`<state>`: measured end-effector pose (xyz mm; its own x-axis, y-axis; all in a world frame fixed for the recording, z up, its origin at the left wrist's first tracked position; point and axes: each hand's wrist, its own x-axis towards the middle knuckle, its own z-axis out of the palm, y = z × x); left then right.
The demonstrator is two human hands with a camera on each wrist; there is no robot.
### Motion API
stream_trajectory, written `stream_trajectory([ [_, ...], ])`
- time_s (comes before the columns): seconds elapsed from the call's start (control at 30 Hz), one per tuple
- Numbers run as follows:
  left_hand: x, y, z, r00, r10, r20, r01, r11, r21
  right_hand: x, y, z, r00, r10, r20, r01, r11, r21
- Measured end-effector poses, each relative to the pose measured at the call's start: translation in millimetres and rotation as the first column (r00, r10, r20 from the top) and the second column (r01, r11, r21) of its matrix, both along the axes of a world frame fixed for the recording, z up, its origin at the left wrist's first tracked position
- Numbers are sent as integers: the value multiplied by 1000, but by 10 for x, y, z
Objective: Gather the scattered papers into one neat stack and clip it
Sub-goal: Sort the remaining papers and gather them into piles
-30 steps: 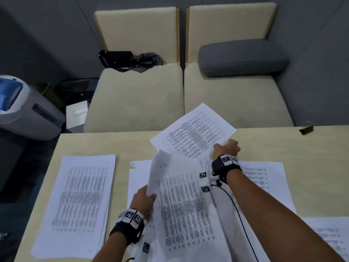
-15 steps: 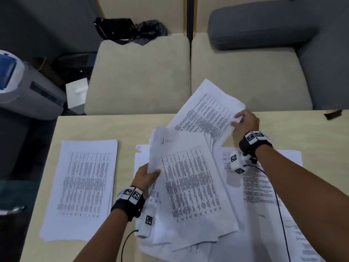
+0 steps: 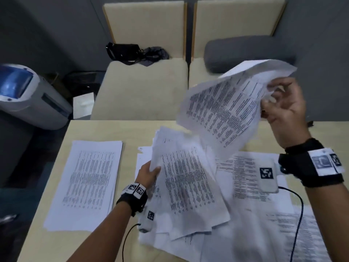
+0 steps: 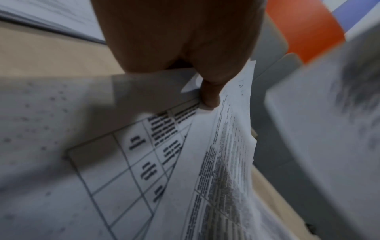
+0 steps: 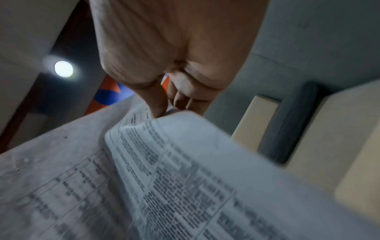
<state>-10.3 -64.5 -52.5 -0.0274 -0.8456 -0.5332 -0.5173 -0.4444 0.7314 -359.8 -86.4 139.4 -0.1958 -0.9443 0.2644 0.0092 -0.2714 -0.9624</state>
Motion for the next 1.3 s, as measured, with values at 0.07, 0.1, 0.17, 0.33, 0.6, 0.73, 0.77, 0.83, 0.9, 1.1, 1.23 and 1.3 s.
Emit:
stream_trajectory([
  [0.07,-21,65,159,999,-30,-22,28,996,-79,-44,201,-23,999,-32,-44,35,998,61],
  [0.1,-33,98,257,998,-41,-38,36,991,-129,-77,282,-118,994,-81,-73,88,990,107],
  [0.17,-64,187,470,993,-80,-88,58,973,-225,-113,434,-358,984,-146,-104,164,966,201],
  [0.33,-214,429,898,951,-182,-250,94,940,-328,69,735,-986,944,-231,-235,311,861,403],
  [0.6,-600,698,965,953,-24,-301,-55,966,-252,473,1155,-1250,984,-134,115,35,786,617],
  [0.73,-743,780,1154,853,57,-519,-178,966,-185,479,1217,-954,989,-128,-70,146,863,484],
  [0.77,-772,782,1190,832,50,-552,-201,955,-217,487,1214,-834,987,-144,-73,161,882,443],
  [0.83,-810,788,1296,850,63,-524,-263,911,-317,510,1228,-573,985,-160,-69,174,925,337],
  [0.9,-827,784,1408,841,79,-534,-324,866,-382,530,1257,-420,987,-159,-24,160,955,249],
  [1.1,-695,839,1207,842,22,-539,-240,910,-337,515,1380,-666,996,-55,70,30,950,311],
  [1.23,-564,861,1075,886,-49,-462,-130,929,-347,486,1419,-881,999,9,-40,8,914,405],
  [1.3,-548,826,1172,873,-80,-482,-135,909,-395,465,1393,-870,999,22,-37,-5,919,393],
])
